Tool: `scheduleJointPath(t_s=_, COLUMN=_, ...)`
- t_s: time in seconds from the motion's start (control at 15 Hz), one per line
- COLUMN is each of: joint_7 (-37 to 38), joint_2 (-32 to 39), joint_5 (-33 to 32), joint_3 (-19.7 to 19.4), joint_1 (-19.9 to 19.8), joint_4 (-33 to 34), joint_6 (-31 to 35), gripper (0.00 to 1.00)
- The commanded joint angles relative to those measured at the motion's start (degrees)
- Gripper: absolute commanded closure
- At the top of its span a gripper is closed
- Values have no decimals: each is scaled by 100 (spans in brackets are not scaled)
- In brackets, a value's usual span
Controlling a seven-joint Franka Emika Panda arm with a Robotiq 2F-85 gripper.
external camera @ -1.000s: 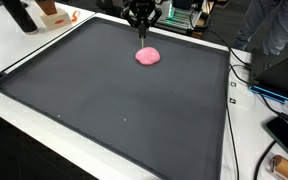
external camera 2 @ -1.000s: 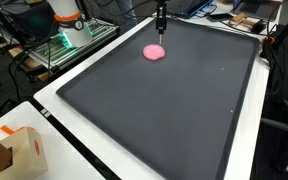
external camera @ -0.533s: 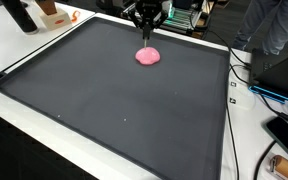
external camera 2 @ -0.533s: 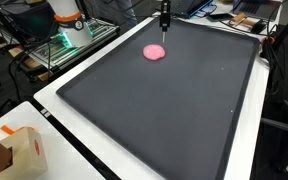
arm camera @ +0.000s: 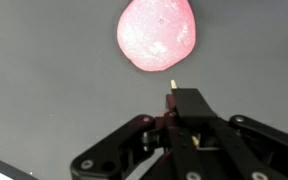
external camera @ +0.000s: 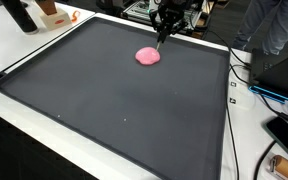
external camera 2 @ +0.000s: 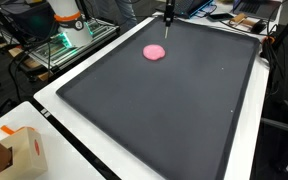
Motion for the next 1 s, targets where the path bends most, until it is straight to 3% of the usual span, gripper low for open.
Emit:
scheduleJointPath(t_s=0.0, joint_7=949, joint_2=376, joint_5=-623, joint_3=87, joint_1=328, joint_4=390, joint_6=-498, gripper=97)
scheduleJointPath(t_s=0.4, joint_7=2122, joint_2=964, joint_5=-1282, joint_3=91, joint_1=909, joint_4=952, joint_6=-1363, gripper=97)
scheduleJointPath(t_s=0.93, joint_7=3036, joint_2=1673, joint_5=-1547, joint_3=78, joint_1=1393, joint_4=1624, joint_6=-2372, gripper=97)
